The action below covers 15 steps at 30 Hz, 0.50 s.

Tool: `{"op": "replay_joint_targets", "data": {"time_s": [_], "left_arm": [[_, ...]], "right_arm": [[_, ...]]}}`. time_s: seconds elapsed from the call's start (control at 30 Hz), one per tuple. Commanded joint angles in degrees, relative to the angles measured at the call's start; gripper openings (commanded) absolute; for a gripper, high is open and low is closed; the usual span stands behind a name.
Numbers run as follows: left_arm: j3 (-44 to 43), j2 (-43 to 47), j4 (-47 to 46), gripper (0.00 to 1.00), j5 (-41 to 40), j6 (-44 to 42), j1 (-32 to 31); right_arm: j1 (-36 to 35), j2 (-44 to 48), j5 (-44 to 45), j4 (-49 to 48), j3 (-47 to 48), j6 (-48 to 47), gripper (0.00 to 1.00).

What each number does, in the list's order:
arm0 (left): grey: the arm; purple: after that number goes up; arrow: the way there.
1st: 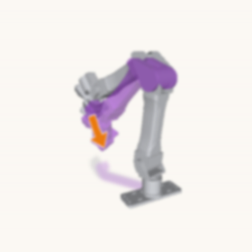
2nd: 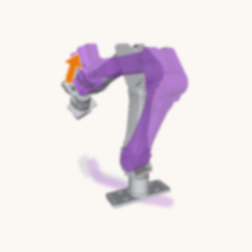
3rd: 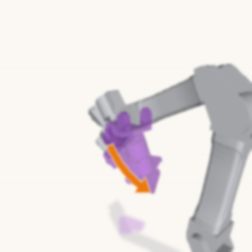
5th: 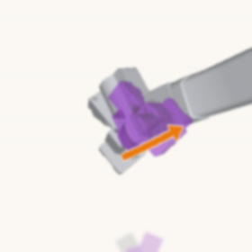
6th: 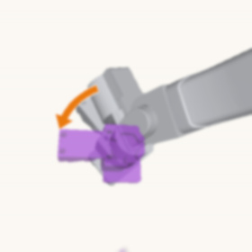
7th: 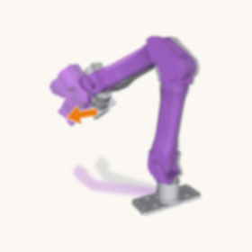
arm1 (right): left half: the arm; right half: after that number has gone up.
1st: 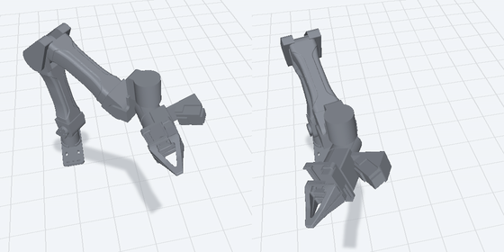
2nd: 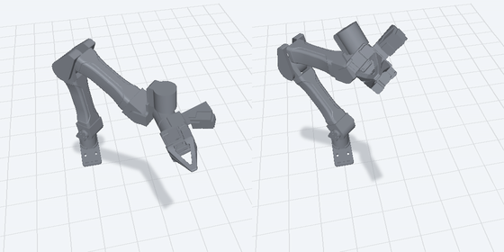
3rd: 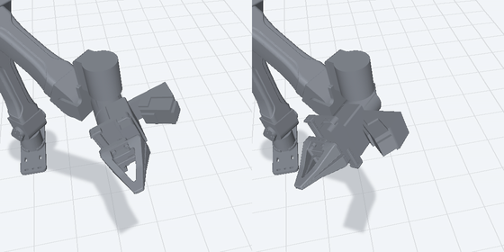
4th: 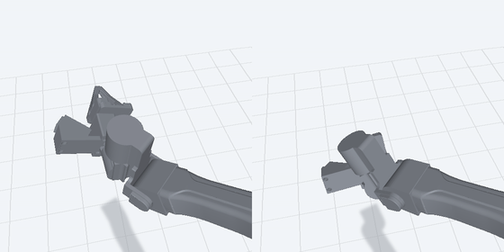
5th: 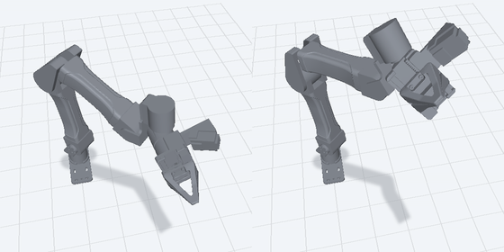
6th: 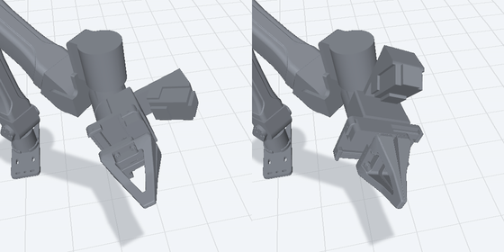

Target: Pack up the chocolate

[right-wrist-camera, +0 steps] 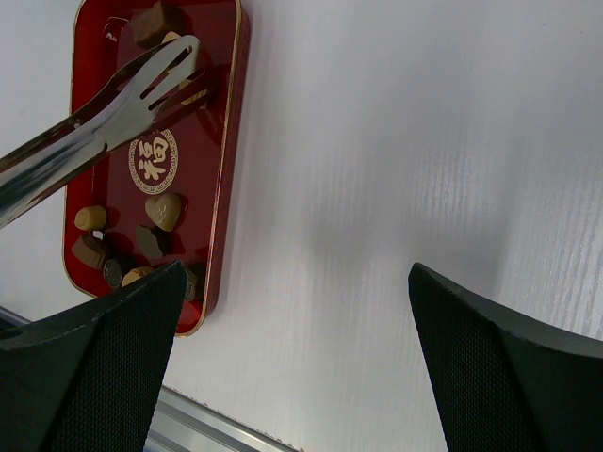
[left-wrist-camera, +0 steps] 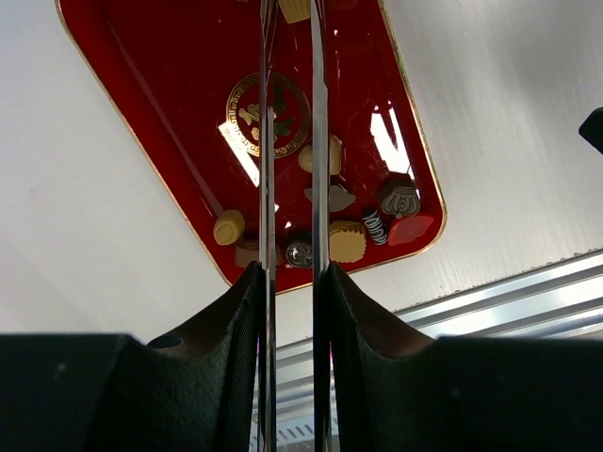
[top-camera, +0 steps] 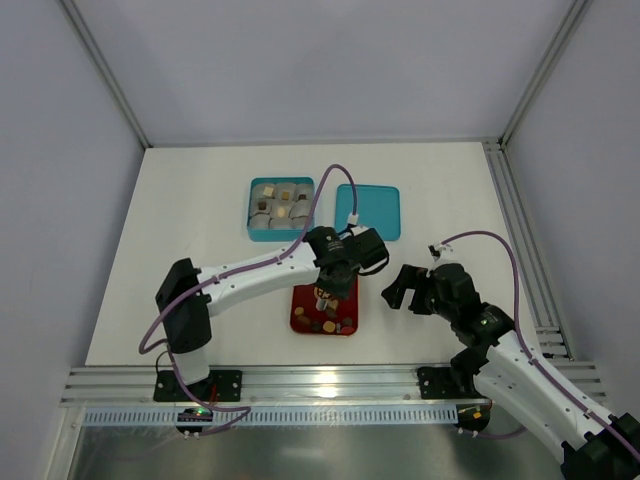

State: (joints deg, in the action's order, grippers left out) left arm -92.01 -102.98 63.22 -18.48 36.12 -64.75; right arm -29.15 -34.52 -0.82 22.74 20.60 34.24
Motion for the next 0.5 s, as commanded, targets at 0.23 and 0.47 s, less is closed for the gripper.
{"op": "replay_joint_targets", "data": {"time_s": [0.23, 0.47], "left_arm": [[-2.3, 4.0, 1.8, 0.31, -1.7, -1.1, 0.3], [-2.7, 5.1, 2.4, 0.31, -1.6, -1.5, 0.7]], "right_arm": [[-0.2, -0.5, -0.2, -2.2, -0.3, -0.1, 1.0], [-0.2, -0.9, -0.3, -2.5, -0.4, 0.1, 1.0]]}}
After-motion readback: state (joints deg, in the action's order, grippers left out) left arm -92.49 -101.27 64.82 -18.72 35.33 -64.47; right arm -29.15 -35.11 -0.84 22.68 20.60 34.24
